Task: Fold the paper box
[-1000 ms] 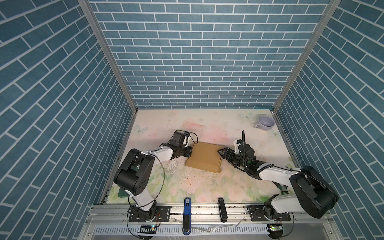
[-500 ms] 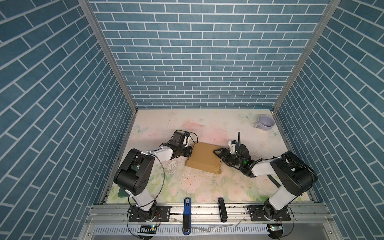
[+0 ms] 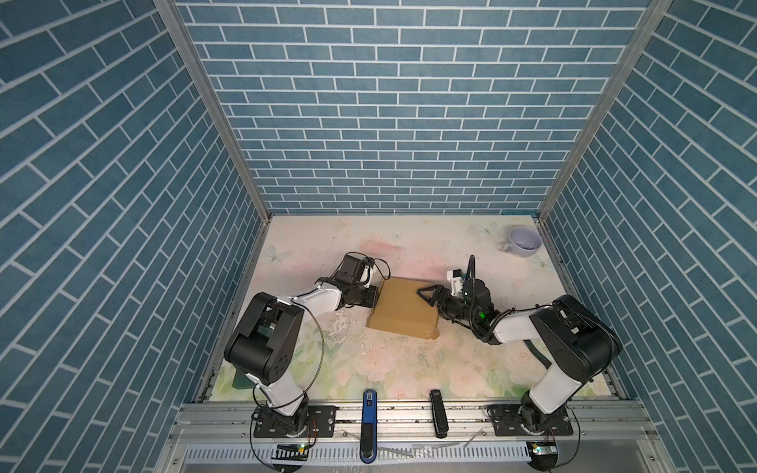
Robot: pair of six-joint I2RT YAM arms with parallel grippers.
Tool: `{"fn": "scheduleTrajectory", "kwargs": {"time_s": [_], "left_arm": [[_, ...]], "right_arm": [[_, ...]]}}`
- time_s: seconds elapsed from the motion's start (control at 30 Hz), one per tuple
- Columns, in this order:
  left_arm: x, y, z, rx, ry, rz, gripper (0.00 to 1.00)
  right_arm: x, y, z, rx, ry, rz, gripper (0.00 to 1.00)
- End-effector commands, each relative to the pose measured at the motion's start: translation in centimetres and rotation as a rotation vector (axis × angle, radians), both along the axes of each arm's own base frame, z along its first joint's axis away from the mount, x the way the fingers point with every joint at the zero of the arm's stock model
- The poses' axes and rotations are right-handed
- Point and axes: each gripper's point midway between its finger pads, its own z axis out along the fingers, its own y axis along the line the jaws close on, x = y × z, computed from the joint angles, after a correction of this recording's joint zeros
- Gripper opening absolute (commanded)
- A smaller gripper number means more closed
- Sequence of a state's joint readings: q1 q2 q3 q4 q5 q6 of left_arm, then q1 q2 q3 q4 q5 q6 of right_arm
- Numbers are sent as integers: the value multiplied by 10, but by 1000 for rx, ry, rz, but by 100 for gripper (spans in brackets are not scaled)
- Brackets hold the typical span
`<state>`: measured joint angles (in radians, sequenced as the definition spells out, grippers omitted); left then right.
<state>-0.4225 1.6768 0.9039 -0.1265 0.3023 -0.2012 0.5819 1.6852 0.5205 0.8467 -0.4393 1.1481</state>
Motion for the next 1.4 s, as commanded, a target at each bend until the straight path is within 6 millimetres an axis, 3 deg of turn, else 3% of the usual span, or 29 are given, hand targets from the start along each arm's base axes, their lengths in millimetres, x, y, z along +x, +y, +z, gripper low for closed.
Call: {"fn": "scheduleTrajectory", "kwargs": {"time_s": [0.0, 0.4, 0.67, 1.17, 1.37], "left_arm": [[-6, -13, 2, -8, 24, -53, 35], [-6, -32, 12, 10, 8, -90, 37], [-7, -34, 14, 20, 8, -95, 37], [-1, -36, 31, 24, -24, -90, 40], [5, -30, 45, 62, -56, -87, 45]], "right_arm": [[11, 15, 31, 78, -64, 24, 78], [11, 19, 48, 86, -69, -3, 74], [10, 18, 56, 89, -76, -16, 66], [7, 16, 52, 40, -65, -22, 41], [5, 12, 52, 4, -74, -21, 37]]}}
